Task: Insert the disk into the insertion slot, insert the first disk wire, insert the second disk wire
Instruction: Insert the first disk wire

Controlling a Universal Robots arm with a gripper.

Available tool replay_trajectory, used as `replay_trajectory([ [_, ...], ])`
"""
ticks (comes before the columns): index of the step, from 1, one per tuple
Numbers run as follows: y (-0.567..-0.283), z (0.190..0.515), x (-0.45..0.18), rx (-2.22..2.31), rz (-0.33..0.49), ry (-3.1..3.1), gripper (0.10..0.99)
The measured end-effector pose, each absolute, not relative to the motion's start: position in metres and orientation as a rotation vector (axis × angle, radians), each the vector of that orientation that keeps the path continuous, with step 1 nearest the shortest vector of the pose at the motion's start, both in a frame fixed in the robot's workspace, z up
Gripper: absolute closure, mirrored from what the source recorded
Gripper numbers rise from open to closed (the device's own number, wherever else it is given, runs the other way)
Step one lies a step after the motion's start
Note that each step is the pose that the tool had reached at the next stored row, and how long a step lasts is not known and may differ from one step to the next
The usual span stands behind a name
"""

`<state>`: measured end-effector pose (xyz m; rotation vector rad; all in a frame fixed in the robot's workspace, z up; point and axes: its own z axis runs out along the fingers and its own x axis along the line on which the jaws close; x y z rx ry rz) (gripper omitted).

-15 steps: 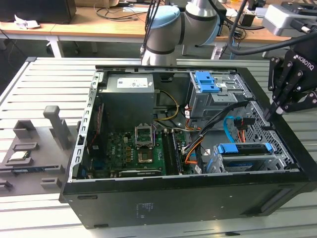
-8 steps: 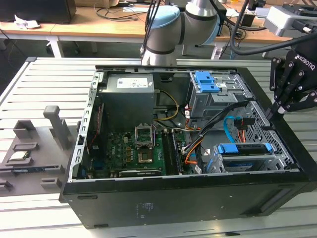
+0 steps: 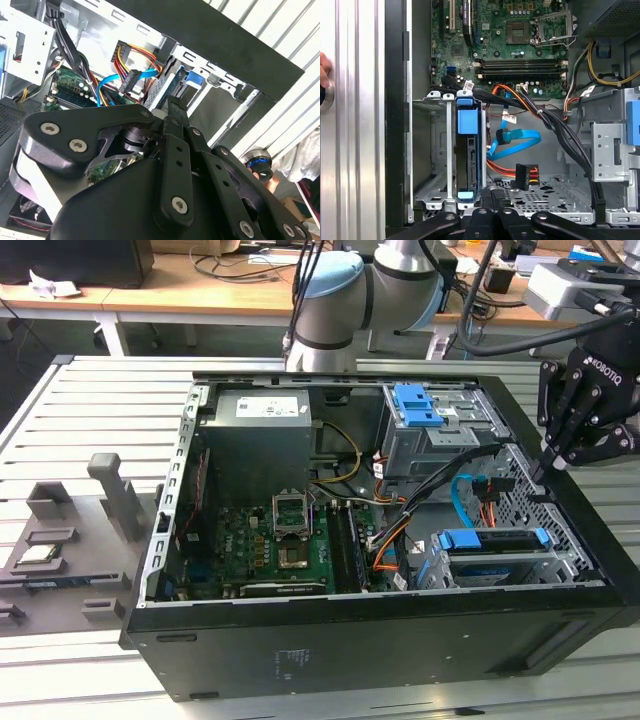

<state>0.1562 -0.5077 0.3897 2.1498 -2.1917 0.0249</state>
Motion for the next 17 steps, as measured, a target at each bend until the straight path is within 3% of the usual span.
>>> replay_trajectory([
  [17,-0.481,0.372,0.15,2.149,0.026,-2.191,0.98],
])
